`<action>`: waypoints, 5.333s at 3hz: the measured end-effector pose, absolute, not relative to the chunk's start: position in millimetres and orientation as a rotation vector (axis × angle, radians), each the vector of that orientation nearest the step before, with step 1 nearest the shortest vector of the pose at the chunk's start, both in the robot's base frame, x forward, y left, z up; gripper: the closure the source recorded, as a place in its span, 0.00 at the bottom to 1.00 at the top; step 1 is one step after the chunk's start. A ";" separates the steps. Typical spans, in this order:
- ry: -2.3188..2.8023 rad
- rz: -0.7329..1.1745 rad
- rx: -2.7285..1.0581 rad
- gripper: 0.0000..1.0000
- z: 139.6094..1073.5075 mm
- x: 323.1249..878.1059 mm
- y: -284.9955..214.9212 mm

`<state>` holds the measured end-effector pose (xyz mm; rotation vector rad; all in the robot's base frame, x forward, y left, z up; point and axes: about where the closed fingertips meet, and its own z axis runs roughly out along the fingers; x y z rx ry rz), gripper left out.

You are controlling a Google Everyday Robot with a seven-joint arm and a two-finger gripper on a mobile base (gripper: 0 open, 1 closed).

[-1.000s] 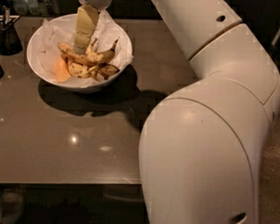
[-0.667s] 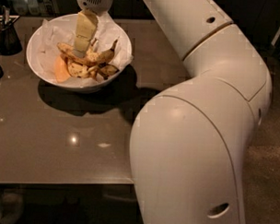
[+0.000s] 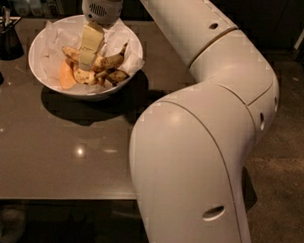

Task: Pick banana from white bowl

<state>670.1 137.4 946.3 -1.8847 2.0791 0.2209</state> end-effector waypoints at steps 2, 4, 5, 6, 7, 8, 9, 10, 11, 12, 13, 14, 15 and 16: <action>2.128 0.223 -1.872 0.38 933.8 678.0 138.2; 2.149 0.227 -1.857 0.44 929.9 683.8 137.1; 2.152 0.236 -1.859 0.44 927.5 685.0 137.2; 2.154 0.241 -1.866 0.46 924.8 685.6 137.3; 2.156 0.249 -1.875 0.44 920.6 686.3 138.1; 2.161 0.259 -1.884 0.46 914.3 687.2 139.0; 2.168 0.263 -1.893 0.44 908.5 688.1 139.1; 2.172 0.257 -1.901 0.62 905.8 688.8 138.2; 2.175 0.234 -1.899 0.87 906.8 689.9 135.1; 2.167 0.208 -1.885 1.00 913.6 690.4 128.9; 2.144 0.202 -1.861 1.00 916.2 694.2 133.0; 2.086 0.186 -1.837 1.00 935.5 682.9 126.3; 2.015 0.186 -1.849 1.00 954.3 658.3 121.1; 2.012 0.186 -1.854 1.00 955.2 654.5 121.3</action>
Offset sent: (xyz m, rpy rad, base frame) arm -0.0036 -0.0185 -0.0129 -0.0899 0.0978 -0.0297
